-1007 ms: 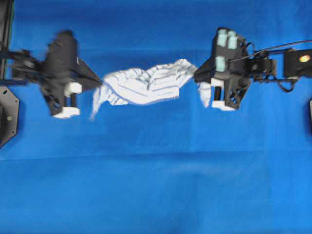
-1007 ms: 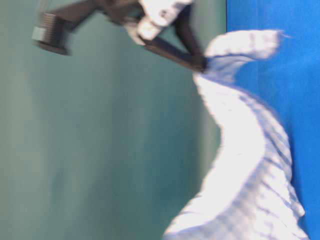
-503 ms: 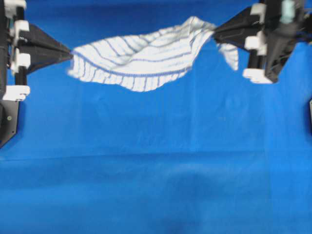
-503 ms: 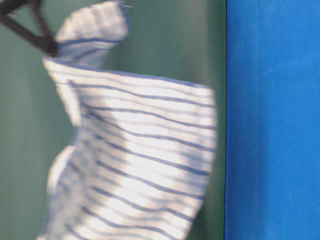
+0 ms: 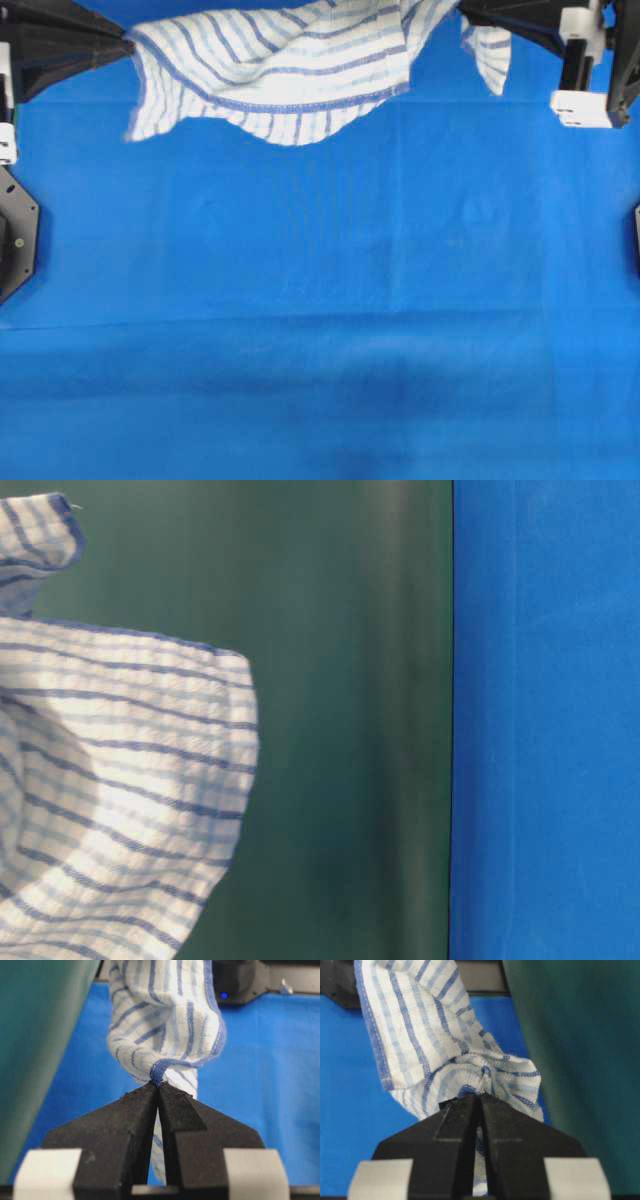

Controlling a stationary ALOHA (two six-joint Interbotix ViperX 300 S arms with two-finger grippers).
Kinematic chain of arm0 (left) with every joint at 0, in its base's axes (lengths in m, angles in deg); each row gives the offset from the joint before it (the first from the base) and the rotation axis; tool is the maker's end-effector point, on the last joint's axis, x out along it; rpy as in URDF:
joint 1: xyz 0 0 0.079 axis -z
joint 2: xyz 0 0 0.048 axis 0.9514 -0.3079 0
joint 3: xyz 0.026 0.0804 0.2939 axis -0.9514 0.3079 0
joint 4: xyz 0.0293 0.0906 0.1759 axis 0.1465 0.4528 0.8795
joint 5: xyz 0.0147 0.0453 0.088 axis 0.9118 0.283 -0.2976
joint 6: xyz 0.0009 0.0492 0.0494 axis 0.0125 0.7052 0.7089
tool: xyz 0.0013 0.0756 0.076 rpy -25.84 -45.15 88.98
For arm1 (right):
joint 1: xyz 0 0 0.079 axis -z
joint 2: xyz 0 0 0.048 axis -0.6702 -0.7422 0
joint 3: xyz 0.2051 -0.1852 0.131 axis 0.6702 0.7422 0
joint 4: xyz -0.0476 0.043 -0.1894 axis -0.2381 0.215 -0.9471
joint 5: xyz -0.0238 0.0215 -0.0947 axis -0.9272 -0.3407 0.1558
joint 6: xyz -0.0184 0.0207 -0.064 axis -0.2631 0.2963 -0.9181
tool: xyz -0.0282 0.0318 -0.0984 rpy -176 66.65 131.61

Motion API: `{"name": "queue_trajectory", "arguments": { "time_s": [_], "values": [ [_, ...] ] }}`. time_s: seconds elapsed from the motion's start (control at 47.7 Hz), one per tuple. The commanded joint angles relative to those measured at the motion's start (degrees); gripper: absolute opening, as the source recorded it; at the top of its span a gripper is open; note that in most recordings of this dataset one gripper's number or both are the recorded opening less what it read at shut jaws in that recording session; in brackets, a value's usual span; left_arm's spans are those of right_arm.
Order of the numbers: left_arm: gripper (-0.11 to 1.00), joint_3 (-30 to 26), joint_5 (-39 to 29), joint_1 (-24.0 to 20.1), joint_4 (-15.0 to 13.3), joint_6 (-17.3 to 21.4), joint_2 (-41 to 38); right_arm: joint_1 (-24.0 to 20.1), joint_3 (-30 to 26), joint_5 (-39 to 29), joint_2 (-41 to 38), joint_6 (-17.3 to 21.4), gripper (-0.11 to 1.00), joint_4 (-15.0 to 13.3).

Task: Lift the towel with both arms.

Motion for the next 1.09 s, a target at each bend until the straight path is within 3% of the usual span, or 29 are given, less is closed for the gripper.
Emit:
{"name": "queue_trajectory", "arguments": {
  "time_s": [0.0, 0.524, 0.587, 0.692, 0.755, 0.881, 1.07],
  "values": [
    [0.01, -1.67, -0.44, -0.18, -0.09, 0.44, -0.44, -0.35, -1.49, 0.0, 0.53, -0.09, 0.03, -0.09],
    [0.03, -2.11, 0.88, 0.44, -0.09, 0.53, -0.88, -0.35, -1.67, -0.26, 0.18, 0.7, 0.07, -0.18],
    [0.13, -2.02, 0.88, 0.44, -0.09, 0.35, -0.7, -0.35, -1.67, 0.0, 0.18, 0.88, 0.27, -0.18],
    [0.44, -1.85, 1.67, 0.53, -0.09, 0.18, -0.44, -0.26, -1.58, 0.18, 0.18, 0.79, 0.57, -0.44],
    [0.63, -1.85, 1.85, 0.44, -0.09, 0.18, -0.35, -0.26, -1.58, 0.18, 0.18, 0.88, 0.67, -0.44],
    [0.9, -1.76, 1.85, 0.44, -0.09, 0.18, -0.18, -0.26, -1.49, 0.18, 0.18, 0.97, 0.64, -0.35],
    [0.9, 0.26, 2.81, 0.44, -0.09, 0.18, -0.97, -0.35, 0.53, 0.18, 0.26, 1.41, 0.65, -0.26]
  ]
}}
